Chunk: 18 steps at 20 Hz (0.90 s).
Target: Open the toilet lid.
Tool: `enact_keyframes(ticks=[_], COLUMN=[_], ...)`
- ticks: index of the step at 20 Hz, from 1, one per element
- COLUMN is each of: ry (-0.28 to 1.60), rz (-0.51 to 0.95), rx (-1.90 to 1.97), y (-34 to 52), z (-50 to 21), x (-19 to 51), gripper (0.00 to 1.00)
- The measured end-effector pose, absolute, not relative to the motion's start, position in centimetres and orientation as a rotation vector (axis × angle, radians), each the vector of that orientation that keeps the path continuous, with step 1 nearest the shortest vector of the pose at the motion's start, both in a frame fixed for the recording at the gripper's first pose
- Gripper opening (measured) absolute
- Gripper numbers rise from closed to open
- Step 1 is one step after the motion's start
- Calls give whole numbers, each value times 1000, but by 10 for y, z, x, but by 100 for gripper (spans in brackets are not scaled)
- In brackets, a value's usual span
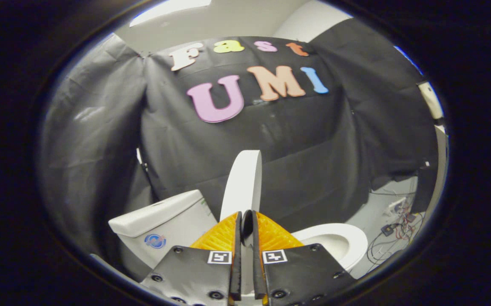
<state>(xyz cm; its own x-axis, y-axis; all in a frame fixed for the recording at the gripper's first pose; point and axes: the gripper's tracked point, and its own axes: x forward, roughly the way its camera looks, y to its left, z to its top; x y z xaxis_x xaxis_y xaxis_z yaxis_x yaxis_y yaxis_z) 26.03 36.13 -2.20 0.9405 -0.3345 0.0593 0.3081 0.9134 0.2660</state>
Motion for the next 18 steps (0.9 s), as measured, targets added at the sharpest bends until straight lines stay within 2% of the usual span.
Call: enact_keyframes(ticks=[15,18], ry=[-31,-20], rz=[32,100], rx=[74,53], y=[459,479], z=[-11,-13], x=[309,312], gripper=[14,22])
